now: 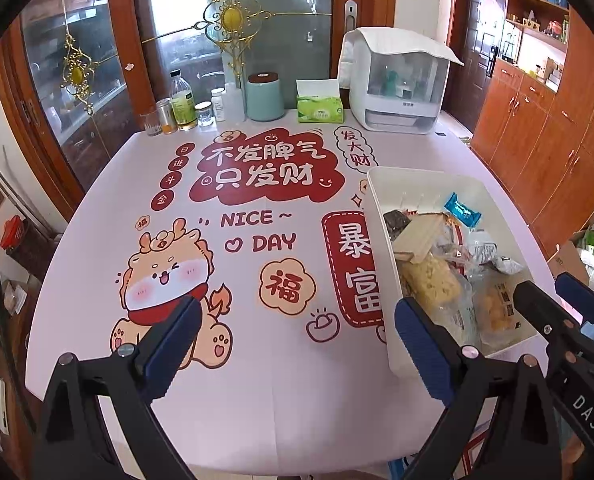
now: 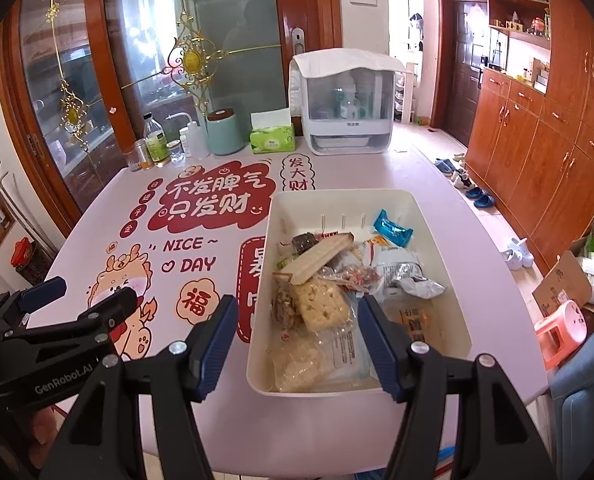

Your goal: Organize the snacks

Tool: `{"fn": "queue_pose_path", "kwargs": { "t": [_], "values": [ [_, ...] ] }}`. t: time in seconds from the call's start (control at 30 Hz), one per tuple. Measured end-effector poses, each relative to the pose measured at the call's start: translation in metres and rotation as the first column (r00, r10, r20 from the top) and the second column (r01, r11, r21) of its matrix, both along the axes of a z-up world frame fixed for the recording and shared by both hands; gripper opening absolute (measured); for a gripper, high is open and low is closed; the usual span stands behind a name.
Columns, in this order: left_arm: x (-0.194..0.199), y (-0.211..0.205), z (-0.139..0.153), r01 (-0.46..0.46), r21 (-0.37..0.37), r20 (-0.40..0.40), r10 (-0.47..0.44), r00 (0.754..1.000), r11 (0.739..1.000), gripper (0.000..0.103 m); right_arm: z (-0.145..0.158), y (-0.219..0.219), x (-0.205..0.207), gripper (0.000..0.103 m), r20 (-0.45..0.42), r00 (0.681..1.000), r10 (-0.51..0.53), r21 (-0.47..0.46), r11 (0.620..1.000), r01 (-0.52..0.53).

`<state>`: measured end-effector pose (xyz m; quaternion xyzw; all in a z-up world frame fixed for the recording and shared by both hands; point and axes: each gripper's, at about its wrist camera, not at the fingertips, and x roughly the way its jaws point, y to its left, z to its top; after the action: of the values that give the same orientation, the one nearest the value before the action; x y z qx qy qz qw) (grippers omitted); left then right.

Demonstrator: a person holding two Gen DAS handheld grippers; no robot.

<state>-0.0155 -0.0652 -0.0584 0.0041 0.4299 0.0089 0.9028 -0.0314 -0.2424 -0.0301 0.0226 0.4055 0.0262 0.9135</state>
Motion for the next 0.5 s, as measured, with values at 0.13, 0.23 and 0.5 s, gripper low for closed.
{"fn": "queue_pose_path", "kwargs": {
  "t": [0.13,0.23,0.5],
  "values": [
    [-0.006,-0.002,0.002,0.005,0.017,0.008,-0.005,1.0,1.0,0.097,-0.003,0.0,-0.001,0.063,-0.02,1.0,0.008,0.002,1.0,-0.008],
    [-0.01,-0.004,0.003,0.004,0.026,0.014,-0.005,1.0,1.0,0.097,-0.005,0.002,-0.002,0.063,-0.033,0.999,0.019,-0.006,1.0,-0.02],
    [-0.013,-0.01,0.005,0.006,0.039,0.024,-0.006,1.0,0.999,0.097,-0.006,0.001,-0.003,0.063,-0.047,0.998,0.029,-0.014,0.999,-0.03]
  ]
}}
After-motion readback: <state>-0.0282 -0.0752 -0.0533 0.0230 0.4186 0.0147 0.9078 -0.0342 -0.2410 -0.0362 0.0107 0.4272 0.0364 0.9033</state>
